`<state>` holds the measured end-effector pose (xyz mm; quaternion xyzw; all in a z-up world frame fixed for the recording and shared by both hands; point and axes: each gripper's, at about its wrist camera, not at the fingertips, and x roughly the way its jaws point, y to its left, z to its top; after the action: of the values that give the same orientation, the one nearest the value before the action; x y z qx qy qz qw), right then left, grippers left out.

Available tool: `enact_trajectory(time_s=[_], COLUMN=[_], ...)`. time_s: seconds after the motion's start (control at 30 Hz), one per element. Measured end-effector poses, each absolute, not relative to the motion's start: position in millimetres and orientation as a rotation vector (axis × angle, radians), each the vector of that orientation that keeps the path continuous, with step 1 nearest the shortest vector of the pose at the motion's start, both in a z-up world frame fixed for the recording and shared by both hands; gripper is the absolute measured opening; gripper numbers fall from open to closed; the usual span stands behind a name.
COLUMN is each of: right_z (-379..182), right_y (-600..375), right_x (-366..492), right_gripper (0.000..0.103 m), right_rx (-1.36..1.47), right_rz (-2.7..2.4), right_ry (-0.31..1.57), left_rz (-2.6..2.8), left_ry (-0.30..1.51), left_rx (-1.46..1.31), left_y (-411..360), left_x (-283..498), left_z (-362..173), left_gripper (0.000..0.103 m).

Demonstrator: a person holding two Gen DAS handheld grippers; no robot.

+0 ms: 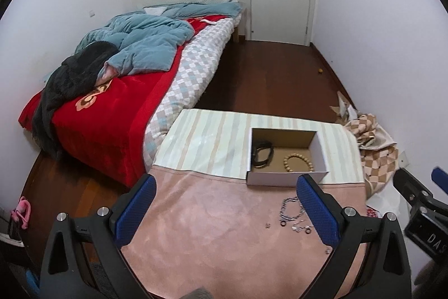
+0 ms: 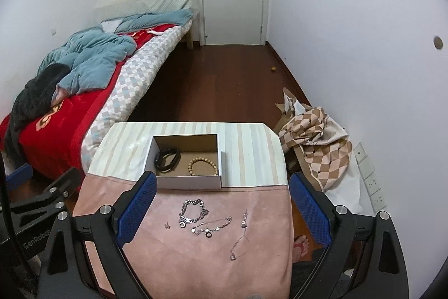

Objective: Organize jewelry
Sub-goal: 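Withdraw both tools from the box back toward the remaining jewelry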

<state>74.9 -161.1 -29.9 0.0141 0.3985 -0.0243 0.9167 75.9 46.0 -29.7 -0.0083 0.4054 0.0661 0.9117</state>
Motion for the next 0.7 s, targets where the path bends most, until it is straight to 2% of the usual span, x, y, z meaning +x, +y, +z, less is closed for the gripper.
enact_trajectory(time_s=[0.13,0.4,0.6,0.7], right_z=[-73.6,-206.1,-262.0,-277.4], right_y=[-179.0,-229.3,-217.5,-204.2], right_x=[84.6,90.9,73.4,67.0], right_gripper=[0.097,0.096,0.079,0.066], right_rx=[0.080,0.202,0.200,0.151], right_rz=[-0.078,-0.126,-0.083,-0.077], right_ry=[0.908,1.150,1.234,1.239], left_rz=[0.150,0.193,0.191,0.189], left_ry=[0.904,1.113,1.179,1.201], left_rx=[-0.018,0.028,0.053,0.044], left_y=[50.2,47.8,40.6,39.8], left_x=[86.7,99.4,97.0,94.9], left_z=[-73.3,-178.6,-214.2,-223.7], left_gripper=[0.102,0.102,0.102,0.102])
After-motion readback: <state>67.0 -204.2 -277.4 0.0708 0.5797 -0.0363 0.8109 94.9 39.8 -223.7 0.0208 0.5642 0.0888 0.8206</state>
